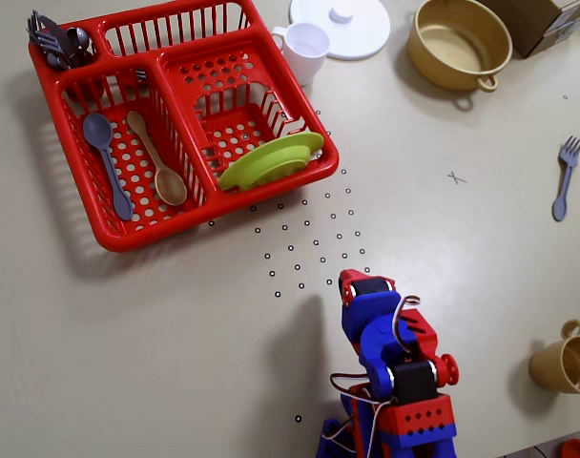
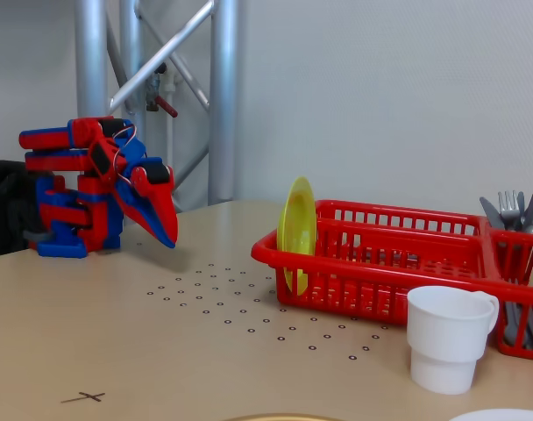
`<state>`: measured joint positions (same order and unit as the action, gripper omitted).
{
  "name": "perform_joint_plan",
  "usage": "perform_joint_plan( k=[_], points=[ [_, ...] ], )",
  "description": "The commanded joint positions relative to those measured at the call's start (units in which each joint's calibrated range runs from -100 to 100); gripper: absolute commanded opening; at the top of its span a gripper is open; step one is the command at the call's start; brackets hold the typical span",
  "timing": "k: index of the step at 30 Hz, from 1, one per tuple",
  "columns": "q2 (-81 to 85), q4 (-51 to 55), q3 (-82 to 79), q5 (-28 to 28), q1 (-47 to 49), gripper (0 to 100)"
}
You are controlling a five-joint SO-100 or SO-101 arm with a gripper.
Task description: Grasp the plate, place it on the cross drawn on the table.
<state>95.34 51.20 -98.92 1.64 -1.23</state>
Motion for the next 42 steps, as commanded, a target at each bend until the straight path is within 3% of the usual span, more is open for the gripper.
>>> perform_joint_plan(
  k=[1, 32, 38, 42],
  points=[
    [0.43, 0.27, -0.99, 0.24, -0.35, 0],
    [0.43, 0.27, -0.99, -1.07, -1.86, 1],
    [0.18, 0.27, -0.99, 3.71, 2.31, 2],
    [-7.52, -0.30, 2.63, 6.74, 4.17, 13]
  ],
)
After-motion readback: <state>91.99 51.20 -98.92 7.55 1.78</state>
